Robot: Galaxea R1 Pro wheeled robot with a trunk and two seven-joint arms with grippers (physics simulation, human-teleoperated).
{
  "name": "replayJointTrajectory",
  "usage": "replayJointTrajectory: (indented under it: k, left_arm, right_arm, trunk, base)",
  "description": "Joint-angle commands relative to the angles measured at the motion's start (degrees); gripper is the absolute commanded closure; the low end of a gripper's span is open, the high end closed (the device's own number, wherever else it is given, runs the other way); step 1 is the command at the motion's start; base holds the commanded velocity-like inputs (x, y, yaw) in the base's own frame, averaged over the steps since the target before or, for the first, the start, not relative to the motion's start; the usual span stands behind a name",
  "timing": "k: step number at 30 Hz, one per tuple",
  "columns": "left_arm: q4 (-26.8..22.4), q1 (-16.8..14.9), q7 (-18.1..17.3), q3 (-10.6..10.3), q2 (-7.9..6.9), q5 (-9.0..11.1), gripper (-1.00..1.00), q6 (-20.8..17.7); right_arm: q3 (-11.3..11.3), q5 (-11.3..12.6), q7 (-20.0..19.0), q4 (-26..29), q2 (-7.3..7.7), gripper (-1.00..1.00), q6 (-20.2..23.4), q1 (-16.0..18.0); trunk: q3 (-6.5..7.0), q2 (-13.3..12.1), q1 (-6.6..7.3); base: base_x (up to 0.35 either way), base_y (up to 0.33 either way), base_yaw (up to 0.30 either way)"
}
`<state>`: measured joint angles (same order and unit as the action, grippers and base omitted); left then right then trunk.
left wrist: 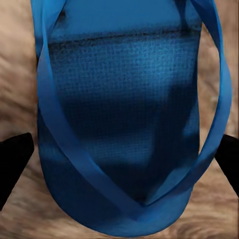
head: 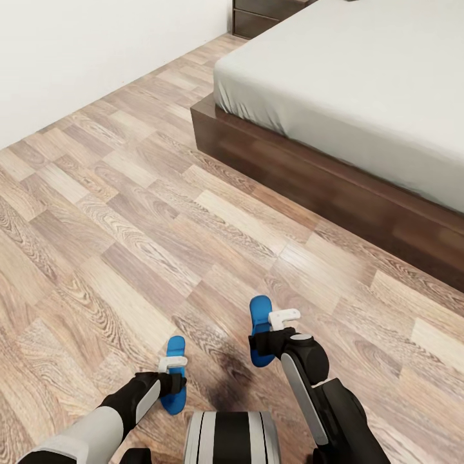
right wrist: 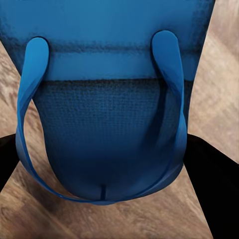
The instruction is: In the bedroom, move the book from the bed onto either nightstand, and place the two sandals side by side next to the bed.
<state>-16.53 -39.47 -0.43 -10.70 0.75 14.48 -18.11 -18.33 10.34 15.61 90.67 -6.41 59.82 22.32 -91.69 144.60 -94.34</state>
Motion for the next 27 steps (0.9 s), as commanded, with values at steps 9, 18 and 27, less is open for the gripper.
replayJointTrajectory:
  k: [9, 18, 27]
  left_arm:
    - [-0.08, 0.0, 0.1, -0.1, -0.13, 0.37, 1.0, 0.04]
    - [-0.58, 0.08, 0.1, -0.28, -0.13, 0.37, 1.0, 1.88]
    - [-0.84, 0.17, 0.01, -0.28, -0.18, 0.37, 1.0, 2.3]
  right_arm:
    - [-0.04, 0.67, 0.65, 0.02, 0.0, 1.0, 0.18, 0.02]
    - [-0.07, 0.71, 0.65, -0.08, 0.03, 1.0, 0.18, 0.02]
    - [-0.05, 0.73, 0.65, -0.13, 0.06, 1.0, 0.18, 0.03]
  trunk:
    - [-0.03, 0.01, 0.01]
    - [1.96, -0.11, 0.24]
    - [3.96, -0.23, 0.47]
  base:
    - [0.0, 0.0, 0.0]
    - [0.0, 0.0, 0.0]
    - [0.0, 0.0, 0.0]
